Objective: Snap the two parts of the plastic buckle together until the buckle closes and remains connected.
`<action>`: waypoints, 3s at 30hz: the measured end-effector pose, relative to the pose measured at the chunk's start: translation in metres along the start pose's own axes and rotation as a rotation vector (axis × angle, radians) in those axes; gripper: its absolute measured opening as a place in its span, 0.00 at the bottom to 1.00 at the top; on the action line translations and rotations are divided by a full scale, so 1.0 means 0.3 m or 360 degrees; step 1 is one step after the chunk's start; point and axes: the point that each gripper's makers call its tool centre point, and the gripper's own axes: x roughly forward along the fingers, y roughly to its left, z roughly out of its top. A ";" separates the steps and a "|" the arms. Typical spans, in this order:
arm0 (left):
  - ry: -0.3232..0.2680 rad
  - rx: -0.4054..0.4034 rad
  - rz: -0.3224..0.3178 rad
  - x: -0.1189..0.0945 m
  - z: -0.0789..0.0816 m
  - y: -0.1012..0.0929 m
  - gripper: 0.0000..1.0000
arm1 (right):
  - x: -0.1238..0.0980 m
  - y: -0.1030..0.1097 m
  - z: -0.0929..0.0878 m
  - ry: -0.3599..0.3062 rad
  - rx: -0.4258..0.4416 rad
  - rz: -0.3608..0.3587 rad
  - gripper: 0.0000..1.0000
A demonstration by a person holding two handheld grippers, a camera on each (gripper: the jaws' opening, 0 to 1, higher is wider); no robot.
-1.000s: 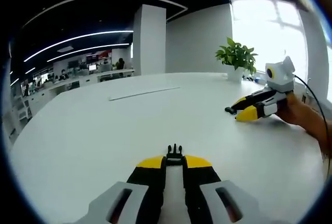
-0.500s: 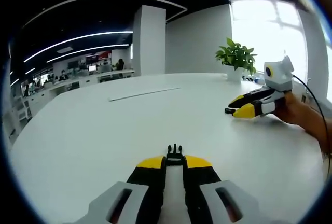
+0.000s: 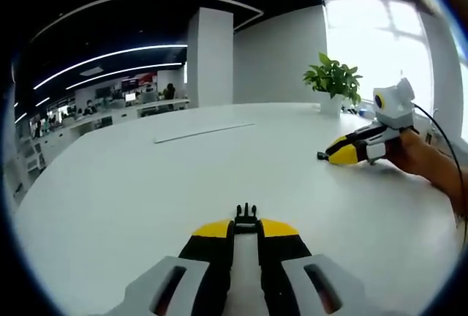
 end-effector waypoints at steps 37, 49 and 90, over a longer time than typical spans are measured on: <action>-0.0007 -0.0005 -0.0004 0.012 0.008 0.021 0.12 | 0.001 0.009 -0.017 0.0004 -0.0007 -0.0022 0.13; -0.0009 -0.0004 -0.0006 0.008 0.006 0.015 0.12 | -0.003 0.011 -0.019 0.0003 -0.0004 -0.0022 0.13; -0.0014 0.0000 -0.0011 0.008 0.006 0.015 0.12 | -0.006 0.016 -0.015 -0.0007 -0.0023 -0.0020 0.13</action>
